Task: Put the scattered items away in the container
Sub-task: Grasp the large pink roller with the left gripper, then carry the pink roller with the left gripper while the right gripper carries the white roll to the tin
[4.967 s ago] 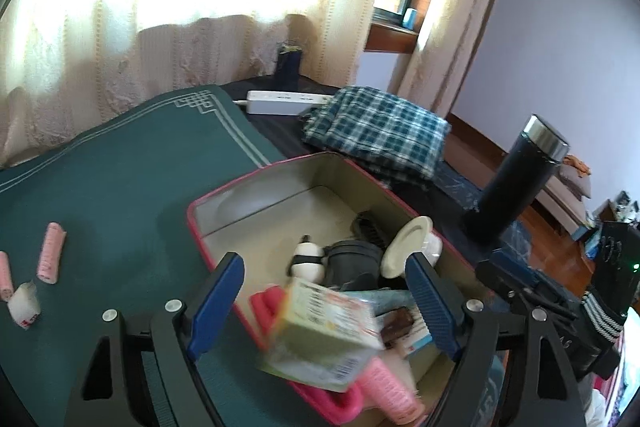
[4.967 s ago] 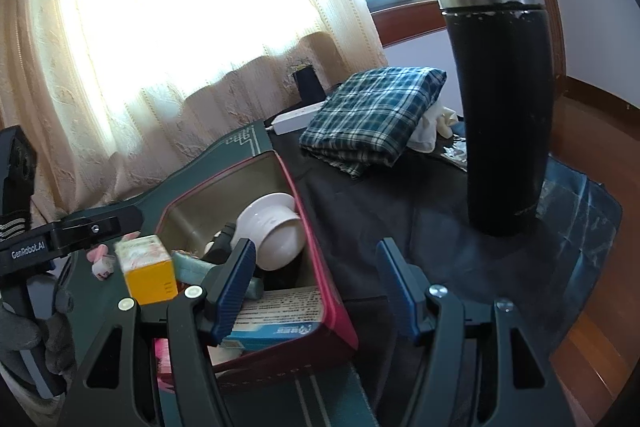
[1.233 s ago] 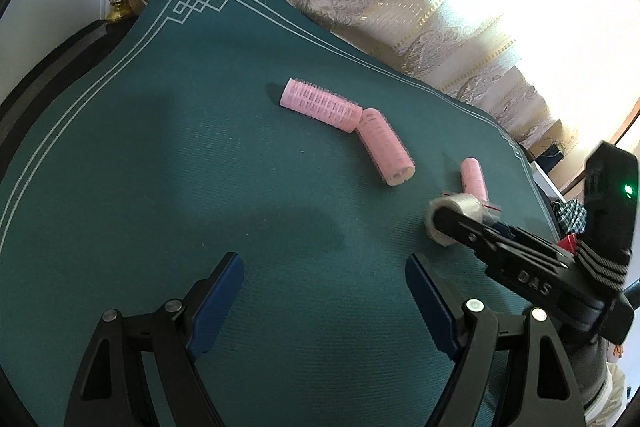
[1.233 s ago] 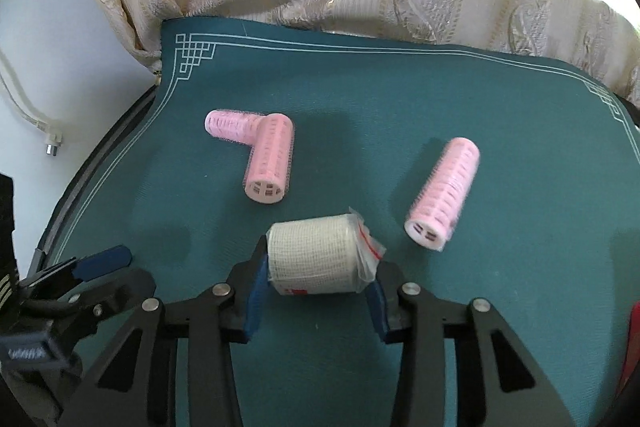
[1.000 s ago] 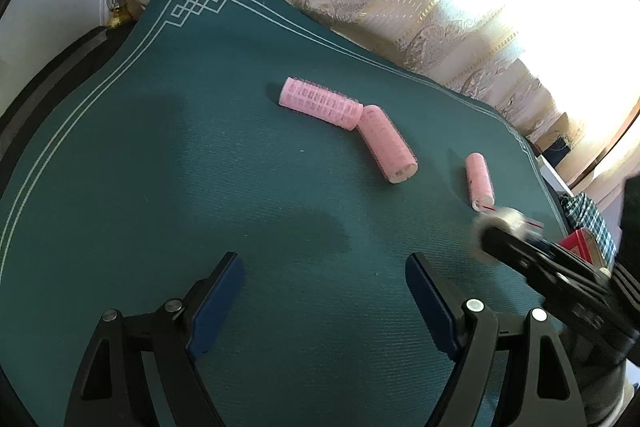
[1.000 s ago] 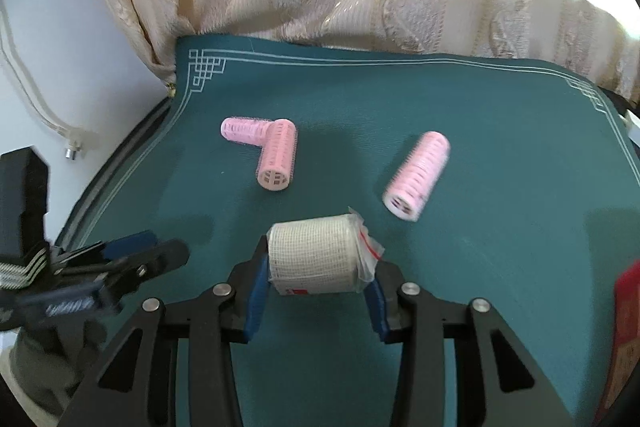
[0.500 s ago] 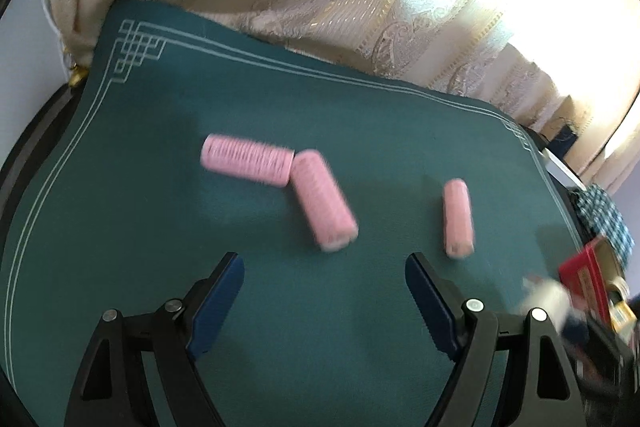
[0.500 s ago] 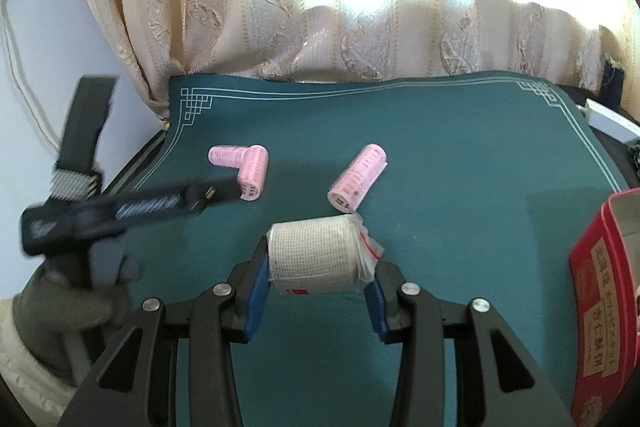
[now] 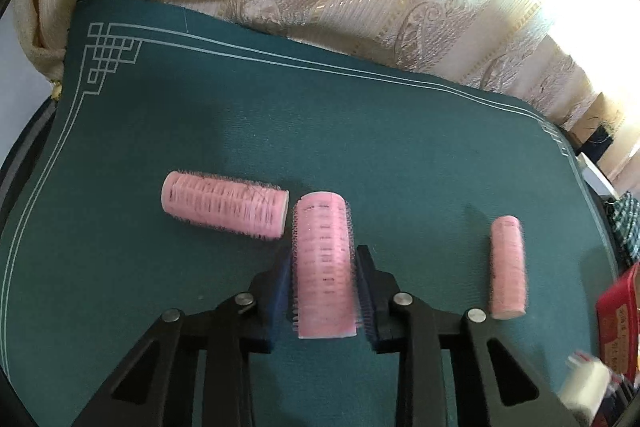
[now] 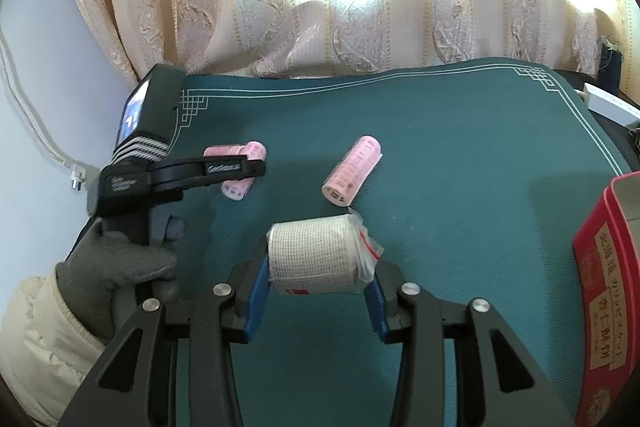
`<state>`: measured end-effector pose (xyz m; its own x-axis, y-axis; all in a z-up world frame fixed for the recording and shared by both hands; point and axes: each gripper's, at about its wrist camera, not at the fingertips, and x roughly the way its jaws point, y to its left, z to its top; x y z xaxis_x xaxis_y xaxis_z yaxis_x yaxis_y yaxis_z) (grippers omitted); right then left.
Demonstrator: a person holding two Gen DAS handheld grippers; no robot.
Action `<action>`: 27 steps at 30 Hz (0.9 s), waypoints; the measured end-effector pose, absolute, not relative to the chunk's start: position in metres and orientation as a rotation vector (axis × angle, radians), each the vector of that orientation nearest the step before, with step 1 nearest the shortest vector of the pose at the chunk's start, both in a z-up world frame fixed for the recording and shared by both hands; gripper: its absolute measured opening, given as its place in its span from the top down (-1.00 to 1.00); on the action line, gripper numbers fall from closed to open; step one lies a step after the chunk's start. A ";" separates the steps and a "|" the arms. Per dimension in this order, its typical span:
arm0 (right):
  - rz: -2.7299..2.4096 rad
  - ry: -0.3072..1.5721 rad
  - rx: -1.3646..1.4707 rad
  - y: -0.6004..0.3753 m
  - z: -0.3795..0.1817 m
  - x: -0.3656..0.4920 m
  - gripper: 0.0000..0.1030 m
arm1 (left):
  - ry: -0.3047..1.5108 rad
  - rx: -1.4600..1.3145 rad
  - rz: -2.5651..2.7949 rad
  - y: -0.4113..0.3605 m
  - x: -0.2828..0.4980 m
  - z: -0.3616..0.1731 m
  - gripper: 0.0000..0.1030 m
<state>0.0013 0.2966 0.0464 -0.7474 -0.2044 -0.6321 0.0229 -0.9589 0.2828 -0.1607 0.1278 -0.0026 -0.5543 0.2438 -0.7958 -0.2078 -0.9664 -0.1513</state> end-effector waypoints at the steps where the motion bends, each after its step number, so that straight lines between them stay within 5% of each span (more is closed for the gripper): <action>1: -2.806 -0.387 1.056 0.296 0.047 0.001 0.12 | -0.055 -1.314 2.562 0.127 -0.156 -0.001 0.38; 27: -2.965 -0.525 0.893 0.345 0.081 0.075 0.12 | -0.055 -1.096 2.442 0.153 -0.019 0.078 0.38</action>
